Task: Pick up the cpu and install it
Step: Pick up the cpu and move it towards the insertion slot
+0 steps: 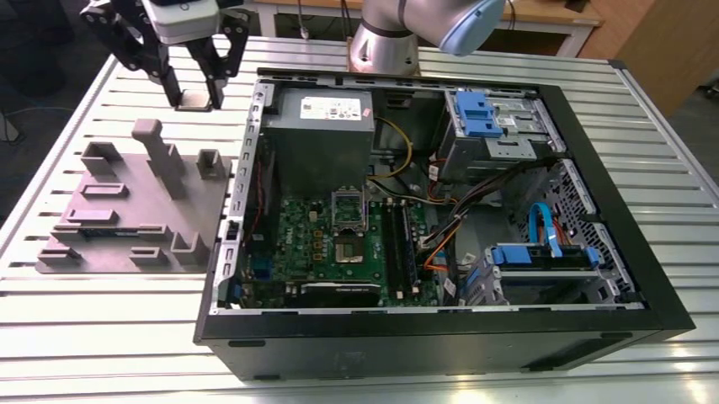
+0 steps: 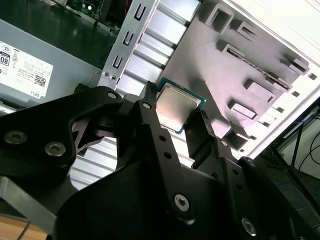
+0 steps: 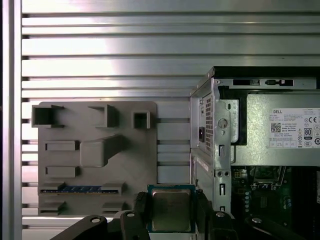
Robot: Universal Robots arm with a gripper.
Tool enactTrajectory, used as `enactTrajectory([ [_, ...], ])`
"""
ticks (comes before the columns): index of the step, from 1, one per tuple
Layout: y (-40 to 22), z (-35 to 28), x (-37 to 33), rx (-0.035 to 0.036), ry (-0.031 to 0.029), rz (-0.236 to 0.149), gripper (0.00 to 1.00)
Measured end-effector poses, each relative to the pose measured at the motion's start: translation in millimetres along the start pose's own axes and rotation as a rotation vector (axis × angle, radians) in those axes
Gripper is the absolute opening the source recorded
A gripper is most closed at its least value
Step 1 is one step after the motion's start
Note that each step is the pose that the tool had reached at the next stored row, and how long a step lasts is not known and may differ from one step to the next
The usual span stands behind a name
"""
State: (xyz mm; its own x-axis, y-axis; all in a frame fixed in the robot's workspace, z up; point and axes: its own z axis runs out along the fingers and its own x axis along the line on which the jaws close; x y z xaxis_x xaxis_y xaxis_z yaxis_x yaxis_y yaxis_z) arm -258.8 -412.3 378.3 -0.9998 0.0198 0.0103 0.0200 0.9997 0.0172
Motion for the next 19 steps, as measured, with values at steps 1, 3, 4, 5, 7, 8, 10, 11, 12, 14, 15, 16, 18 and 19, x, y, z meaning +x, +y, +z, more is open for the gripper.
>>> enactTrajectory([
  [1,0.0,0.0,-0.7,-0.0001,-0.0001,0.0,0.47],
  [3,0.0,0.0,-1.8,0.0,0.0,0.0,0.47],
  [4,0.0,0.0,-2.3,0.0,0.0,0.0,0.47],
  [5,0.0,0.0,-2.8,0.0,-0.0001,0.0,0.47],
  [7,0.1,0.0,-3.5,0.0,0.0,0.0,0.47],
  [8,0.1,0.0,-3.8,0.0,-0.0001,0.0,0.47],
  [10,0.1,0.0,-4.5,0.0,0.0,0.0,0.47],
  [11,0.1,-0.1,-4.9,0.0,0.0,0.0,0.47],
  [12,0.1,0.0,-5.4,0.0,-0.0001,0.0,0.47],
  [14,0.1,-0.1,-6.3,0.0,0.0,0.0,0.47],
  [15,0.1,0.0,-6.7,-0.0001,-0.0001,0.0,0.47],
  [16,0.1,0.0,-7.2,-0.0001,-0.0001,0.0,0.47],
  [18,0.2,-0.1,-7.9,0.0,0.0,0.0,0.47],
  [19,0.2,-0.1,-8.2,0.0,0.0,0.0,0.47],
])
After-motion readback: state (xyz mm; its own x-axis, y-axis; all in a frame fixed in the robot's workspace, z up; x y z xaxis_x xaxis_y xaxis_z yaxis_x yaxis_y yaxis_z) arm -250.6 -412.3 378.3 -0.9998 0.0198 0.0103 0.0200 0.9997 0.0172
